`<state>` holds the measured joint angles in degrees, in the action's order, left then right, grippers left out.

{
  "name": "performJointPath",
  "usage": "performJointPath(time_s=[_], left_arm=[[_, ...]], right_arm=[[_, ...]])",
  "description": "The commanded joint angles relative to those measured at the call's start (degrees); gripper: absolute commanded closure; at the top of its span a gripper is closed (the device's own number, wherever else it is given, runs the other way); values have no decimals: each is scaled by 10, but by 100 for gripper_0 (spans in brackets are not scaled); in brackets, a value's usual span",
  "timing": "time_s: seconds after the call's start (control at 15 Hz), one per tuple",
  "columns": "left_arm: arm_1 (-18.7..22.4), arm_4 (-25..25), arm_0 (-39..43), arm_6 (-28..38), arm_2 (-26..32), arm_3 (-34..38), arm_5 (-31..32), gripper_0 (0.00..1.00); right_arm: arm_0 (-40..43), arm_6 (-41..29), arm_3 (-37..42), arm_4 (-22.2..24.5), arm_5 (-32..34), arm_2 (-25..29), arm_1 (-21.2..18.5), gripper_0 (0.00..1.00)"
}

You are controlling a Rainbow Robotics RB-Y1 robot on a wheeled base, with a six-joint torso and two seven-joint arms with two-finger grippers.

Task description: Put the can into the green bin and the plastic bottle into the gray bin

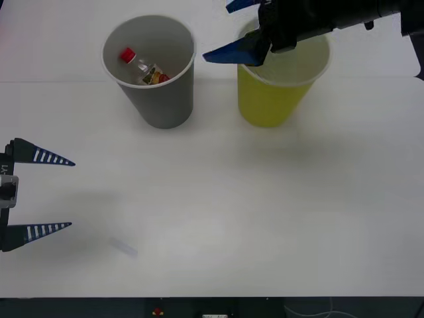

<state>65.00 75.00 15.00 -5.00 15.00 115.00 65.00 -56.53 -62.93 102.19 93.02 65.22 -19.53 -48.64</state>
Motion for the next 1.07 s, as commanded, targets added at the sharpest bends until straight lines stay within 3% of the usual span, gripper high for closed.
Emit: performJointPath(time_s=[0.07, 0.27, 0.53, 1.07], left_arm=[[0, 0, 0, 0, 0, 0, 0, 0], [0, 0, 0, 0, 0, 0, 0, 0], [0, 0, 0, 0, 0, 0, 0, 0], [0, 0, 0, 0, 0, 0, 0, 0]], right_arm=[[108, 17, 94, -9, 3, 65, -43, 0], [222, 62, 168, -24, 44, 163, -61, 0], [334, 174, 185, -102, 105, 272, -79, 0], [574, 338, 233, -178, 108, 418, -96, 0]])
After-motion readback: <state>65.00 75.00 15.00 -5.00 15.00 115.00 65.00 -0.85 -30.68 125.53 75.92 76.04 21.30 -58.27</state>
